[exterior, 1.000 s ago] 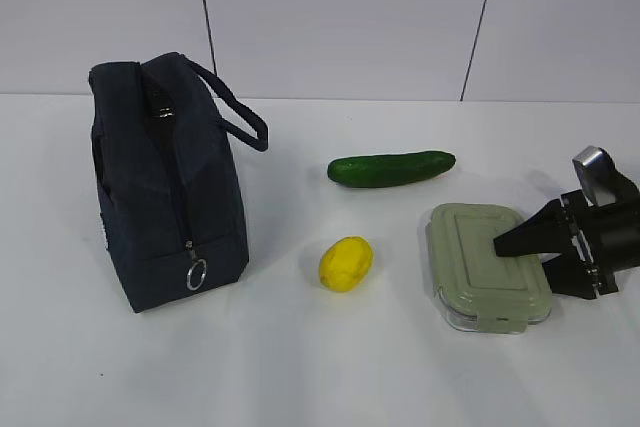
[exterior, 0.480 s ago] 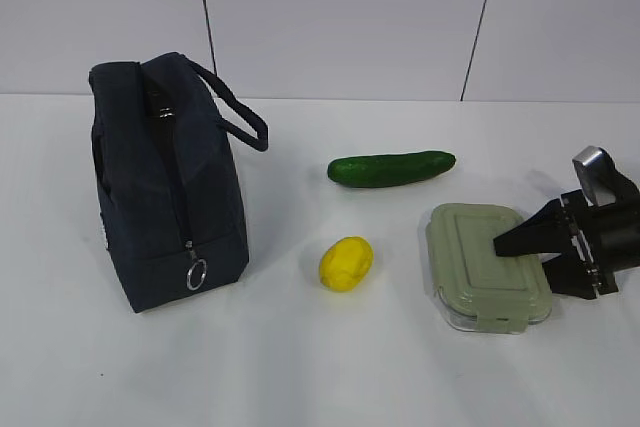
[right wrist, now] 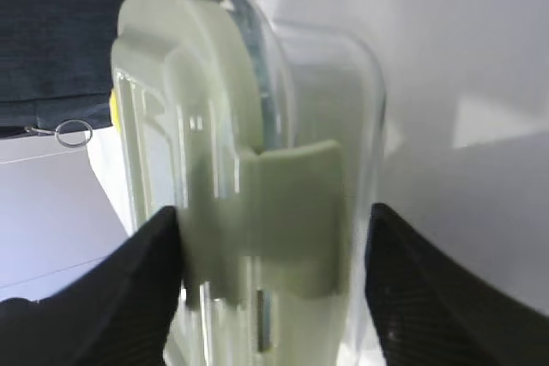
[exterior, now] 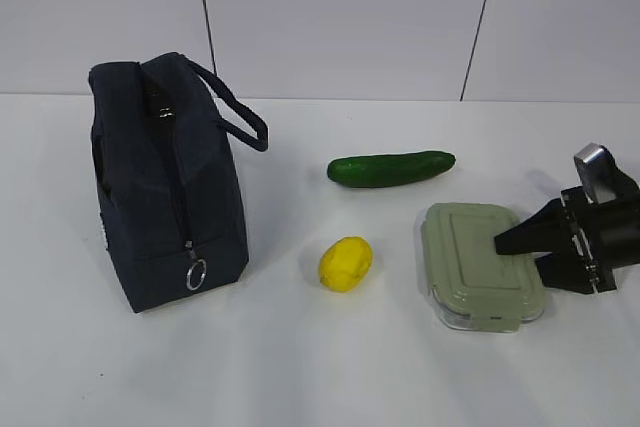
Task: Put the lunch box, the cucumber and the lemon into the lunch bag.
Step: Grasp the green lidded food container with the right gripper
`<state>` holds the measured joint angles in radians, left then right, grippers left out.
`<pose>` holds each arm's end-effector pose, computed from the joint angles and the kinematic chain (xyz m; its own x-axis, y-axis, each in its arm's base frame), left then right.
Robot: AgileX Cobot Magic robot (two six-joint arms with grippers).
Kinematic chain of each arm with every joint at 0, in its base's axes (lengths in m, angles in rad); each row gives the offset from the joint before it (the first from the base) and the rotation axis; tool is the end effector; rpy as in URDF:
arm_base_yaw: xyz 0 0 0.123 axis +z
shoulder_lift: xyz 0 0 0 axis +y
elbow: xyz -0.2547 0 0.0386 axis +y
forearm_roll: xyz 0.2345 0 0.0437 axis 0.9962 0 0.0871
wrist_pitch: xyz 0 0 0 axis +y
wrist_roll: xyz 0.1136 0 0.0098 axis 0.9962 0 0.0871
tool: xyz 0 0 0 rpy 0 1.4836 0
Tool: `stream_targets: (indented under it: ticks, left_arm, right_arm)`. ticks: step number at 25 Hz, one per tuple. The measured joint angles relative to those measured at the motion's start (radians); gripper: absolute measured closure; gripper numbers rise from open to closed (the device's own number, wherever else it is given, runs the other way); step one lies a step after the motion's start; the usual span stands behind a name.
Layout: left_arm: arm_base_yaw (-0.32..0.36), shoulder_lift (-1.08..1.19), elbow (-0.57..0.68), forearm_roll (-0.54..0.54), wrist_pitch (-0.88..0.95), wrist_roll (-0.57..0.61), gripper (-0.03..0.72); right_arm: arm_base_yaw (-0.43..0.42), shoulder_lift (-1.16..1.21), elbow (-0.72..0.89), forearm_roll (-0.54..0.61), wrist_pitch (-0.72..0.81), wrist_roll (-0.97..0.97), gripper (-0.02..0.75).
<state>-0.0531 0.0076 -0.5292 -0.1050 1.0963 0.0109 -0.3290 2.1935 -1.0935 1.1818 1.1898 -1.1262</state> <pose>0.0269 -0.0121 0.2652 -0.4705 -0.0121 -0.8823 0.1178 0.9901 -0.0764 0.3284 -0.0086 0.0611 -0.9822 0.1299 -0.1357 -0.0496 0.5175 0.8542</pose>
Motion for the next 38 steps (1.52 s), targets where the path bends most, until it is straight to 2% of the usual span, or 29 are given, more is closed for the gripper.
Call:
stream_targets:
  ticks: [2,6,38]
  left_arm:
    - [0.0,0.0,0.0,0.0,0.0,0.0,0.34]
    - [0.0,0.0,0.0,0.0,0.0,0.0,0.34]
    - [0.0,0.0,0.0,0.0,0.0,0.0,0.34]
  right_arm:
    - [0.0,0.0,-0.002,0.009,0.0,0.0,0.252]
    - [0.0,0.0,-0.002,0.019,0.006,0.002,0.297]
    - [0.0,0.0,-0.002,0.026,0.006,0.002,0.3]
